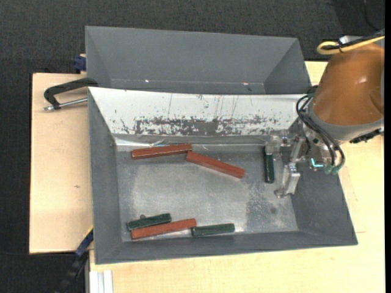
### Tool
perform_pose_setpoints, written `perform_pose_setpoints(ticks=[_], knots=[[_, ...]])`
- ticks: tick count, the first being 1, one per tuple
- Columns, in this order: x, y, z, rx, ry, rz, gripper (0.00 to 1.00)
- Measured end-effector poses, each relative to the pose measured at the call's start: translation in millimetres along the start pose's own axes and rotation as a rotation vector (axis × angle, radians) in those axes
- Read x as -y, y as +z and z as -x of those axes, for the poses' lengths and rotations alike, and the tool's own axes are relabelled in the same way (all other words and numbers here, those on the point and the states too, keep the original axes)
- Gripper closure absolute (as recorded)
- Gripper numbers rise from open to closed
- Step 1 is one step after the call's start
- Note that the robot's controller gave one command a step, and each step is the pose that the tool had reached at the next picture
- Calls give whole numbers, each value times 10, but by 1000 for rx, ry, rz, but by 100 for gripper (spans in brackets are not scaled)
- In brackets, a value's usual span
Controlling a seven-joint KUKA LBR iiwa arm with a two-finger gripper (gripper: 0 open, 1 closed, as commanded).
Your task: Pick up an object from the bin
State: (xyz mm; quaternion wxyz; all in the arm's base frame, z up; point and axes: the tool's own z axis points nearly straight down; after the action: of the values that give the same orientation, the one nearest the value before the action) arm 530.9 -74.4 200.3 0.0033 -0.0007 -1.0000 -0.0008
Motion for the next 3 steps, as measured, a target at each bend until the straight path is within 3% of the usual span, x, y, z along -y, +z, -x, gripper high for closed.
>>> perform_pose_setpoints(ticks=[1,2,3], knots=[[-3,-44,17,9,-1,-1,0],[-253,173,116,14,-67,-5,0],[-460,737,202,11,-62,0,0]])
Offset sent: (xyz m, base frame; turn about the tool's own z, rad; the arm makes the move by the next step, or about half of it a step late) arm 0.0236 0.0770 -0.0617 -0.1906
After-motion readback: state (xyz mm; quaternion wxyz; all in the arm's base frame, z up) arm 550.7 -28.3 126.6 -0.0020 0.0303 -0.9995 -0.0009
